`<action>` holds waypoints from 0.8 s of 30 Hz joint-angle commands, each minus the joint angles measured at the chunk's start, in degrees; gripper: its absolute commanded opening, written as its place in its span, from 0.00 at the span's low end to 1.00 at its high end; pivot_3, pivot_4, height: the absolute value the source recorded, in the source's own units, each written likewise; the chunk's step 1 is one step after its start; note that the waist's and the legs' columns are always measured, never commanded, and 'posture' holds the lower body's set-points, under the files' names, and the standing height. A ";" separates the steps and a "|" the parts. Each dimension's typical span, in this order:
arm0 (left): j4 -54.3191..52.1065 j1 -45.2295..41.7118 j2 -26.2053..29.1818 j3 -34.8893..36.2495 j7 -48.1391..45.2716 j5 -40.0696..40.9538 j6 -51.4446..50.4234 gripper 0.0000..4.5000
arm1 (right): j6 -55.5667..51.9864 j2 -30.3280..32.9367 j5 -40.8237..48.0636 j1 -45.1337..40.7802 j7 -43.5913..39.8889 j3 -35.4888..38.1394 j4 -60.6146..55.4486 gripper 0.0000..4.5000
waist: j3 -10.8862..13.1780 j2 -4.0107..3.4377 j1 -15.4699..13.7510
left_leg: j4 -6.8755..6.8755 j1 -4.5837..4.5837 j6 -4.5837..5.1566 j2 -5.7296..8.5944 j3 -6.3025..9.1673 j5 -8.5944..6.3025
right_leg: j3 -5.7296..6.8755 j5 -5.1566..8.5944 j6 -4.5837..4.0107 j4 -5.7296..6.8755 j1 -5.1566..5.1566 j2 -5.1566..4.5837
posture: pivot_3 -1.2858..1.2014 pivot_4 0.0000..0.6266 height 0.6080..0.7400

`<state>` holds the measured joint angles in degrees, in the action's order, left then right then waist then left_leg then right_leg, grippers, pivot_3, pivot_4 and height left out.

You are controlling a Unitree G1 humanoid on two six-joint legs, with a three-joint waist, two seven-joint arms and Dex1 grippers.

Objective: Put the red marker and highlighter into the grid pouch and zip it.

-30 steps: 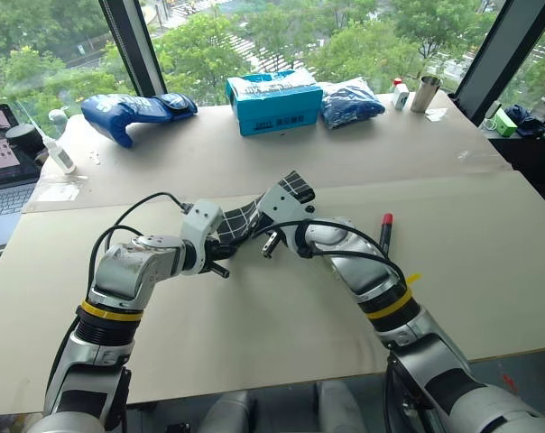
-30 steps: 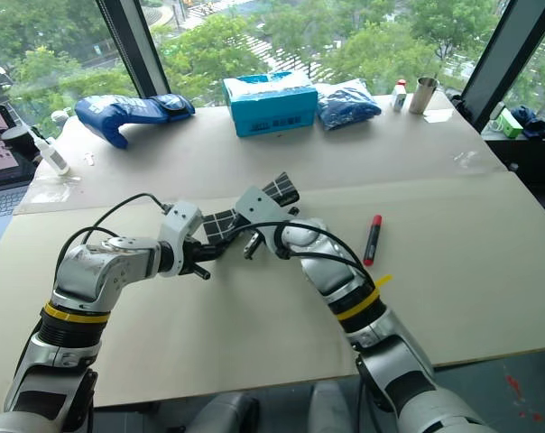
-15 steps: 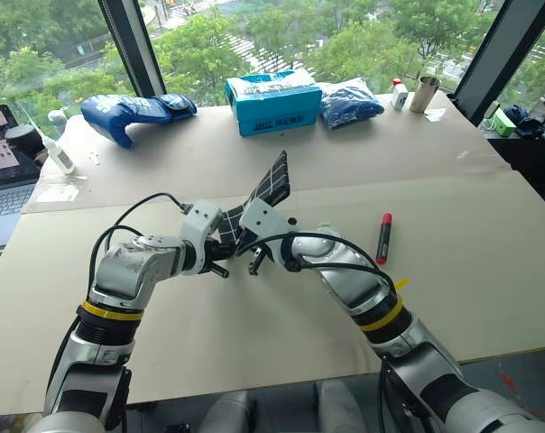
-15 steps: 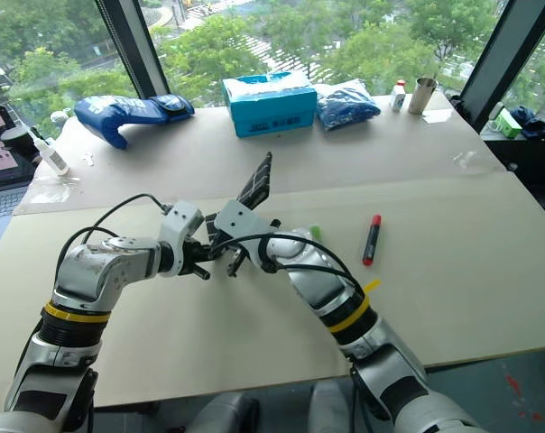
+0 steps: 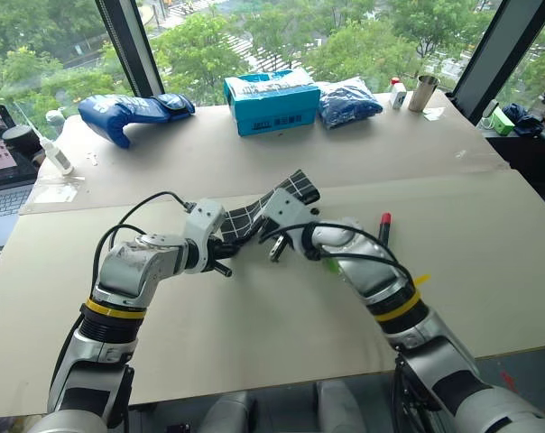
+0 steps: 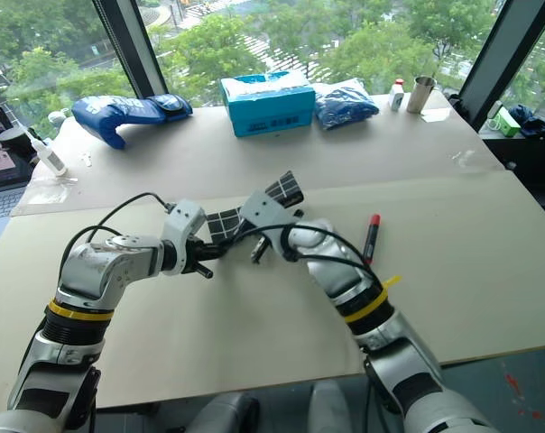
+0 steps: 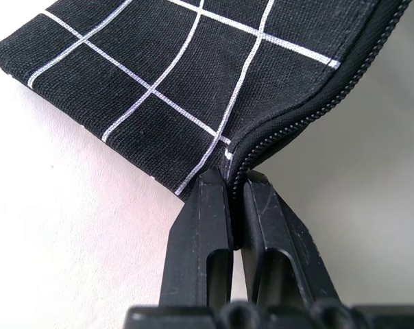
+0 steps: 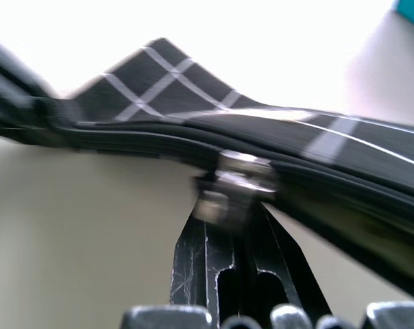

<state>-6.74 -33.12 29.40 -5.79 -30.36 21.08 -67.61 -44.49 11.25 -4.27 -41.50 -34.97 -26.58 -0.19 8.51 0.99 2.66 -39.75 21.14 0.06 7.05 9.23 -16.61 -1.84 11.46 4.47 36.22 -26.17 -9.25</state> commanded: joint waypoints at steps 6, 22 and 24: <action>-0.04 -0.64 0.07 -0.39 -0.48 -0.17 0.73 0.00 | -0.75 -2.20 1.33 0.46 -2.11 -2.65 -2.47 0.01 | 0.00 0.00 -0.15 | -0.02 -0.02 0.00 0.02 0.00 0.00 | -0.01 0.00 0.01 0.00 0.02 0.00 | 0.52 0.24 1.00; 0.69 -1.62 -1.08 1.39 0.28 -0.09 0.57 0.00 | -5.60 5.75 11.08 2.12 -7.33 10.74 -11.43 0.88 | 0.00 0.00 -0.44 | -0.02 0.01 0.00 0.03 0.00 0.00 | 0.00 -0.01 0.01 -0.02 0.01 -0.01 | 0.52 0.24 1.00; 0.15 -1.98 -2.49 3.63 1.00 1.23 -1.25 0.00 | -7.01 10.24 14.59 4.85 -10.30 14.13 -17.38 0.88 | 0.01 0.01 -0.51 | -0.02 0.03 0.02 0.04 0.00 -0.01 | 0.00 -0.01 0.02 -0.06 0.01 -0.01 | 0.52 0.24 1.00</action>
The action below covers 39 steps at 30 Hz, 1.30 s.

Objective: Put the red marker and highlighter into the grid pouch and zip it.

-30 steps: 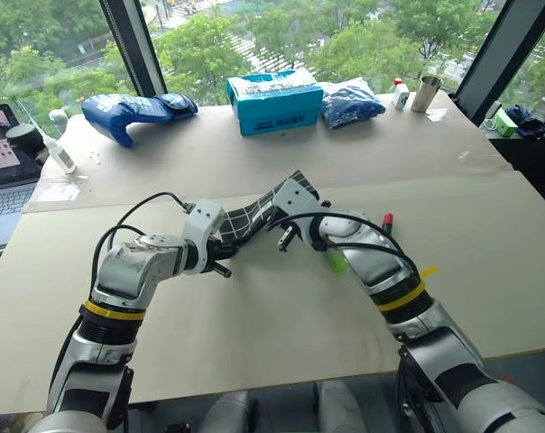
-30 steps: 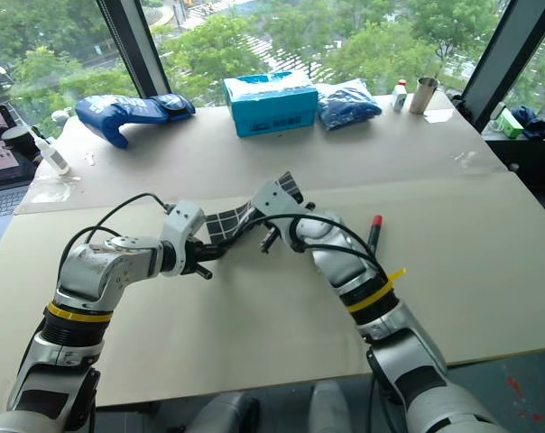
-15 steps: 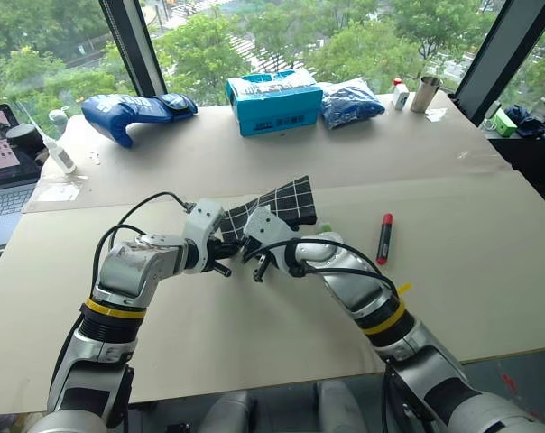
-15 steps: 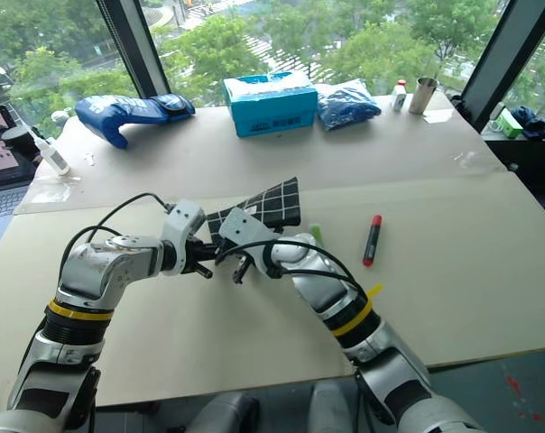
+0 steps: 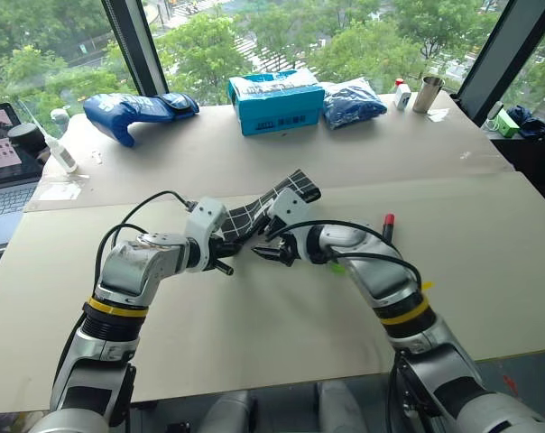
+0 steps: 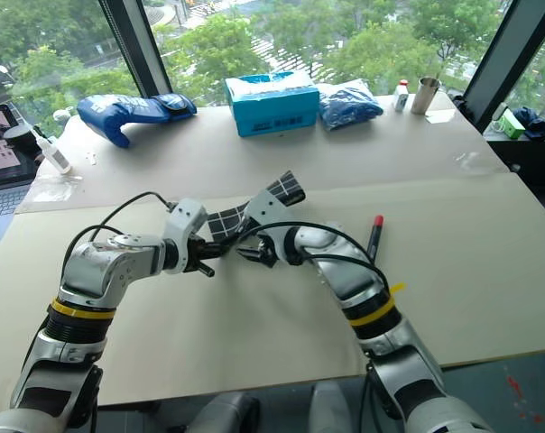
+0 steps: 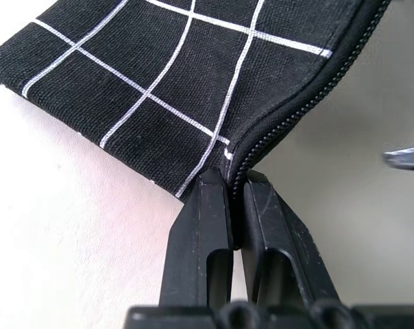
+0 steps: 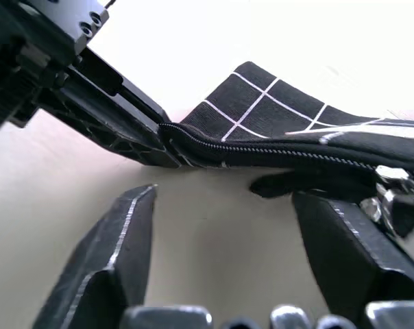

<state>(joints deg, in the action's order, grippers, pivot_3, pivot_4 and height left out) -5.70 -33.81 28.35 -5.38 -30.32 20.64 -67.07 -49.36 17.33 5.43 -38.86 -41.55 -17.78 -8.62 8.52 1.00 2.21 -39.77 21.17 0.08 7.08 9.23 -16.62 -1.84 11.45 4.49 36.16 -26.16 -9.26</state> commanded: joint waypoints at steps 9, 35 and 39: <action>-3.06 -3.59 -5.14 11.29 3.53 6.15 -9.70 0.00 | 0.82 23.47 9.61 12.24 -5.46 25.08 -12.90 0.88 | 0.05 0.09 -1.22 | -0.05 0.04 0.07 0.01 -0.15 -0.04 | -0.02 -0.02 0.04 -0.09 0.03 -0.02 | 0.52 0.24 1.00; -6.38 -2.60 -0.52 8.75 3.27 7.42 -11.60 0.00 | -17.37 12.65 1.49 18.17 25.95 25.07 -12.82 0.88 | 0.06 0.11 -1.45 | -0.06 0.00 0.09 0.01 -0.40 -0.05 | -0.29 -0.10 0.12 -0.09 0.01 -0.04 | 0.52 0.24 1.00; -6.69 -2.25 -0.30 8.71 3.14 7.48 -11.55 0.00 | -15.51 11.67 1.11 19.42 26.71 23.88 -10.04 0.88 | 0.06 0.10 -1.42 | -0.04 -0.02 0.09 -0.03 -0.41 -0.05 | -0.29 -0.10 0.12 -0.08 0.01 0.02 | 0.52 0.24 1.00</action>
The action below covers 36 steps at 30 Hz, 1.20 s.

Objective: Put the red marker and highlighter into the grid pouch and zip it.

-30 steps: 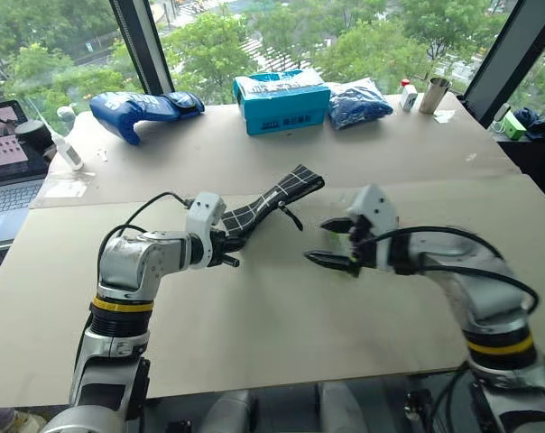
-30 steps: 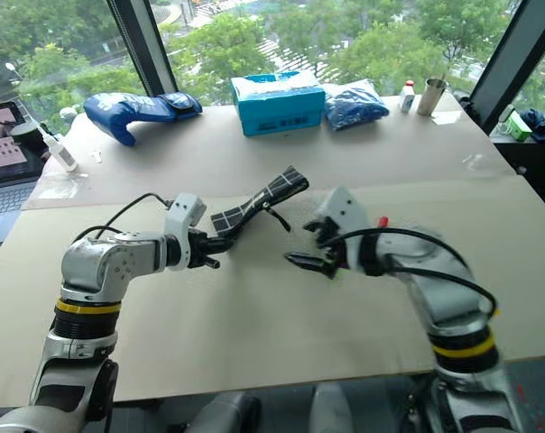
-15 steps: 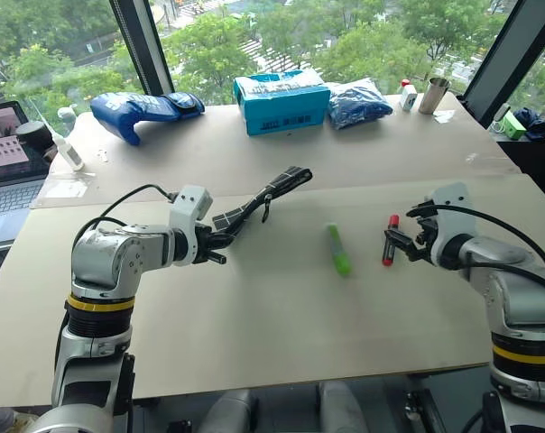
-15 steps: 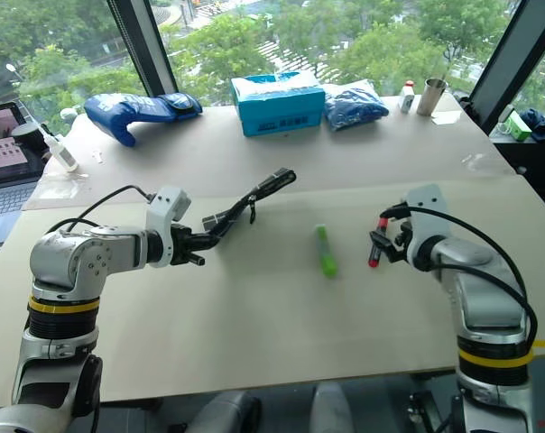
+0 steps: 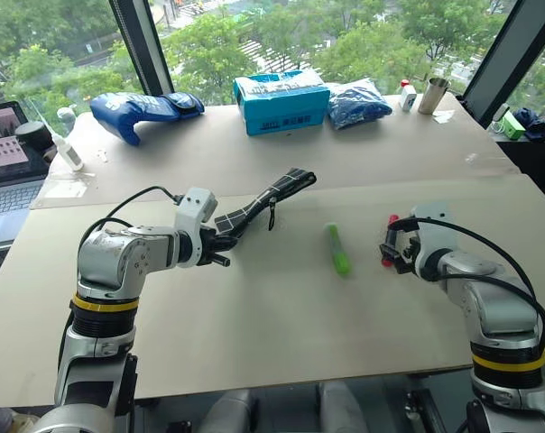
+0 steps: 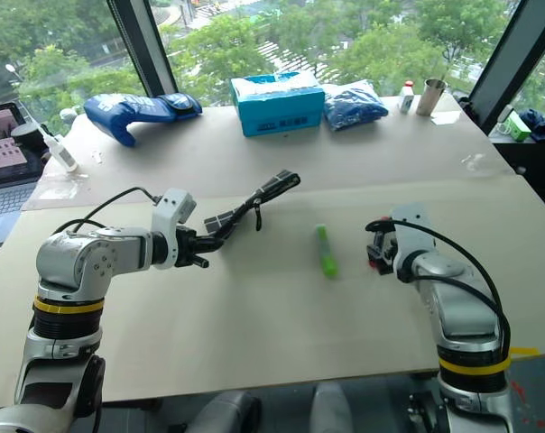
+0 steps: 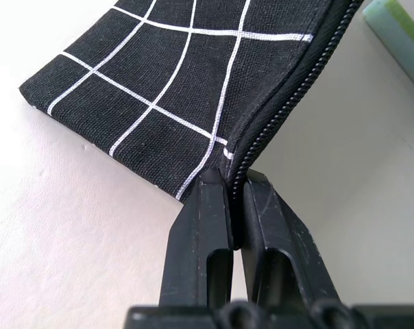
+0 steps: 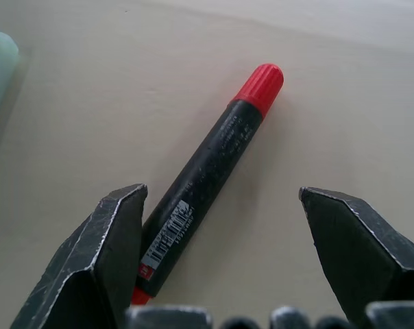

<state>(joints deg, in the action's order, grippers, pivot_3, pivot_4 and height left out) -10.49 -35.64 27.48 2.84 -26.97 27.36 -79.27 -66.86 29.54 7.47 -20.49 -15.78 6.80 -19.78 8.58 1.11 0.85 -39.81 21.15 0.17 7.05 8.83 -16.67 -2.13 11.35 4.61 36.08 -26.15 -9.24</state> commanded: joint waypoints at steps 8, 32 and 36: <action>-2.16 0.10 2.19 -0.42 -1.44 0.76 1.36 0.00 | 7.36 -2.15 -1.29 2.59 1.13 -1.52 6.04 0.36 | -0.04 0.07 -0.06 | -0.03 -0.07 -0.01 0.02 -0.03 0.00 | -0.04 -0.05 0.01 -0.01 0.09 -0.01 | 0.52 0.24 1.00; -1.28 1.52 4.92 -5.45 -4.83 0.59 5.90 0.00 | 52.49 26.86 -4.83 -8.48 -36.28 -13.25 -6.88 0.13 | 0.11 0.31 -0.23 | -0.06 -0.01 0.03 -0.01 -0.13 -0.02 | -0.02 -0.10 0.07 -0.20 0.10 0.02 | 0.52 0.24 1.00; -1.05 1.54 4.77 -5.84 -4.80 0.54 6.39 0.00 | 55.52 27.08 -9.14 -9.09 -36.82 -15.41 -5.47 0.13 | 0.11 0.31 -0.22 | -0.05 -0.02 0.04 -0.02 -0.13 -0.02 | -0.02 -0.10 0.07 -0.20 0.09 0.03 | 0.52 0.24 1.00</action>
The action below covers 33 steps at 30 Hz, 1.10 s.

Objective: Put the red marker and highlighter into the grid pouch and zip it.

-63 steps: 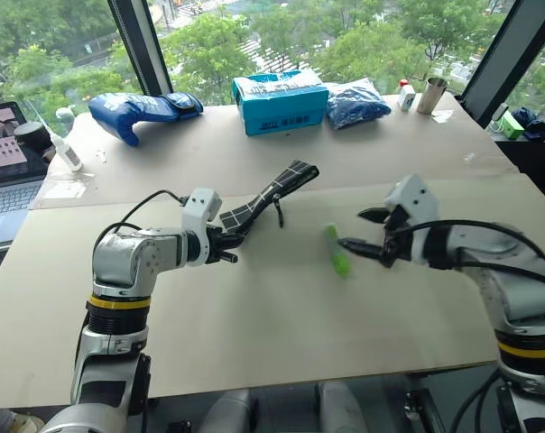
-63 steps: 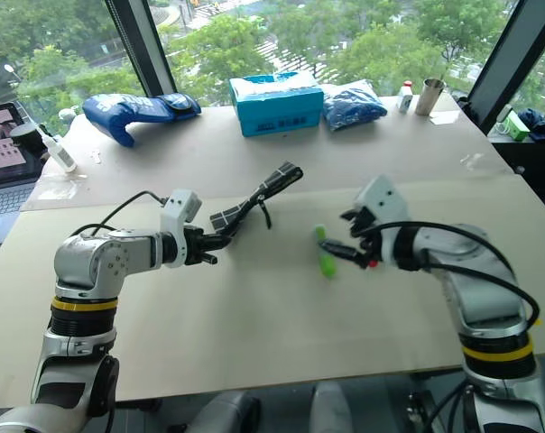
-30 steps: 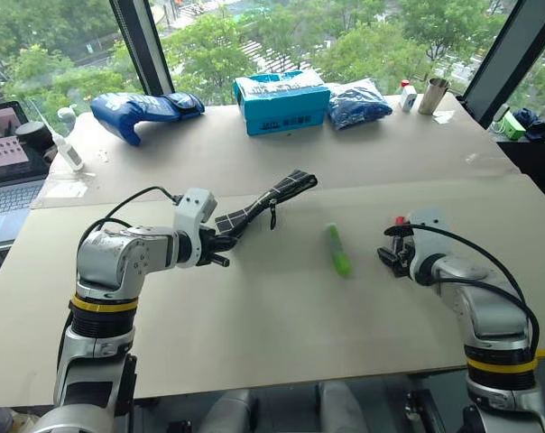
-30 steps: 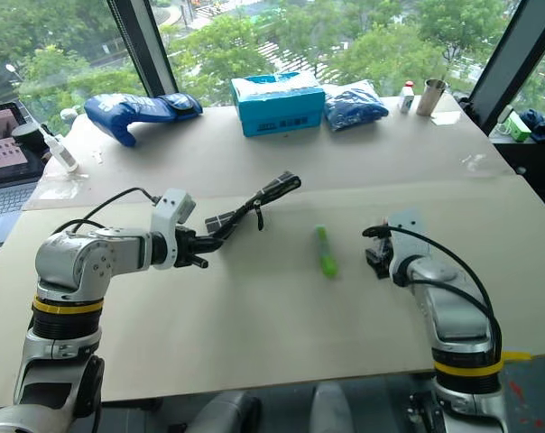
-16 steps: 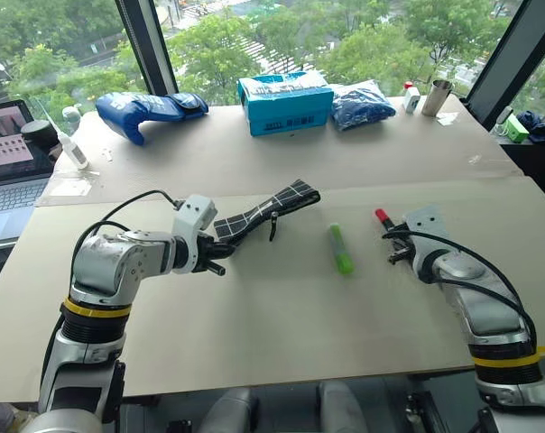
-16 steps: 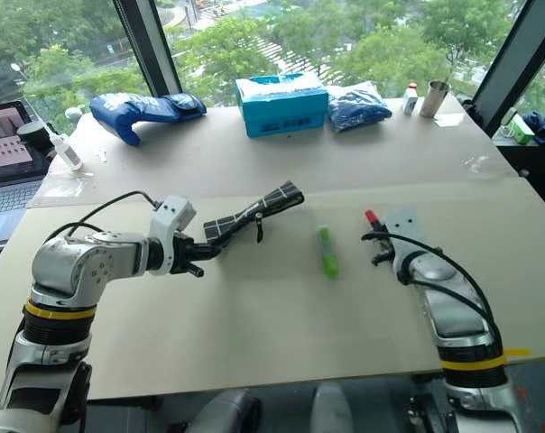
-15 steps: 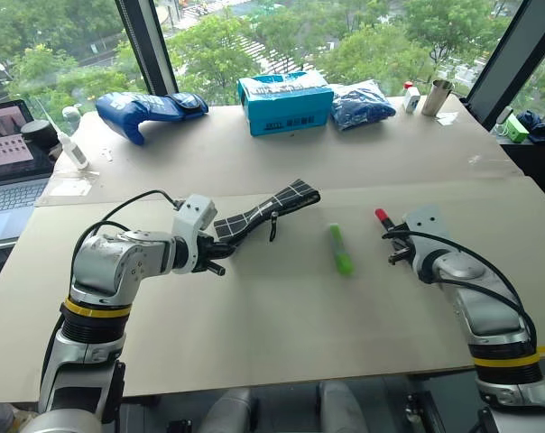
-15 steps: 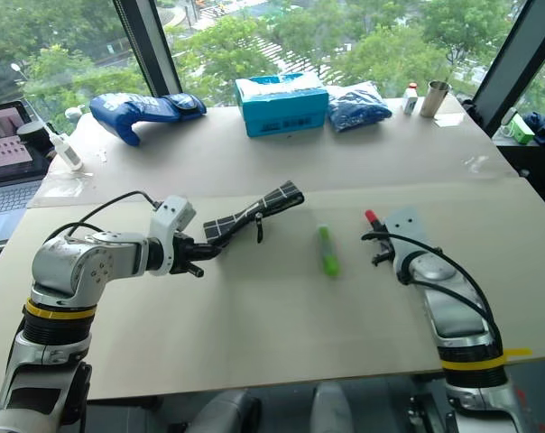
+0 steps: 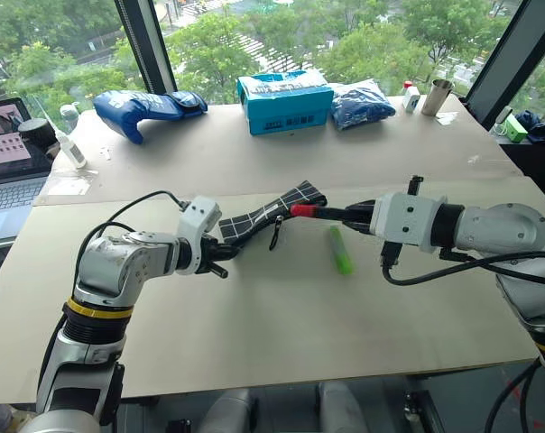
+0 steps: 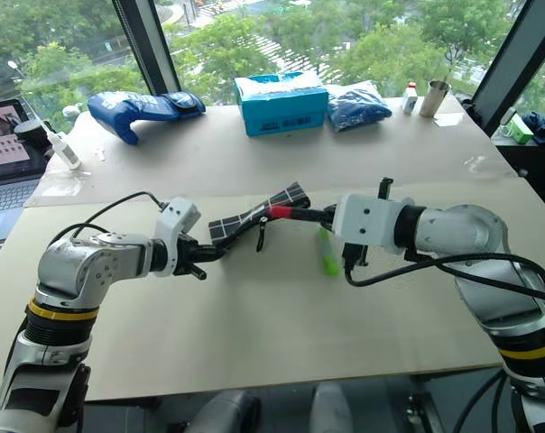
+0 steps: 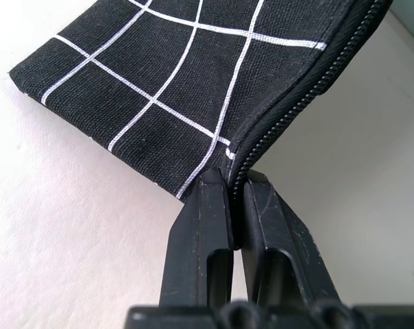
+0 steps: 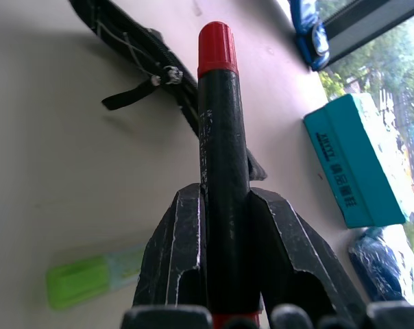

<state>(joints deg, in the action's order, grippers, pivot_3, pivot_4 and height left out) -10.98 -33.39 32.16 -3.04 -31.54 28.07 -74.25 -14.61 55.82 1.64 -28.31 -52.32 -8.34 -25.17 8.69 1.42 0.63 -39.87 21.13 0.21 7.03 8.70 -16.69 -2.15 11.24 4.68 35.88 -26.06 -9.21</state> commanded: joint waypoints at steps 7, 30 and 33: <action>-0.37 -0.66 0.11 -0.87 -0.39 -0.19 2.03 0.00 | 6.85 -1.27 -9.33 -3.49 0.36 -2.77 3.75 0.13 | 0.00 0.00 0.09 | 0.01 0.00 0.00 0.00 -0.01 0.00 | -0.01 0.00 0.00 0.02 -0.04 0.01 | 0.52 0.24 1.00; -0.45 -0.08 -0.02 -2.97 -0.57 -0.51 3.37 0.00 | 11.64 -5.57 -18.73 -8.82 -0.58 -5.57 12.63 0.13 | 0.00 0.00 0.10 | 0.02 0.01 -0.01 0.00 -0.01 0.00 | -0.02 0.00 -0.01 0.01 -0.05 0.01 | 0.52 0.24 1.00; -0.48 0.02 0.01 -3.26 -0.54 -0.52 3.57 0.00 | 11.75 -5.79 -19.02 -9.41 -1.13 -5.75 12.87 0.13 | 0.00 0.00 0.07 | 0.01 0.01 0.00 0.01 -0.01 0.00 | -0.03 -0.01 -0.01 0.01 -0.05 0.00 | 0.52 0.24 1.00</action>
<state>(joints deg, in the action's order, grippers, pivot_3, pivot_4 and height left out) -10.48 -33.35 31.90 -6.26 -31.75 27.83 -71.45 -3.77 50.11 -17.00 -35.87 -53.17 -15.02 -11.68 8.69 1.42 0.71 -39.85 21.14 0.20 7.04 8.69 -16.69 -2.18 11.24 4.67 35.88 -26.11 -9.21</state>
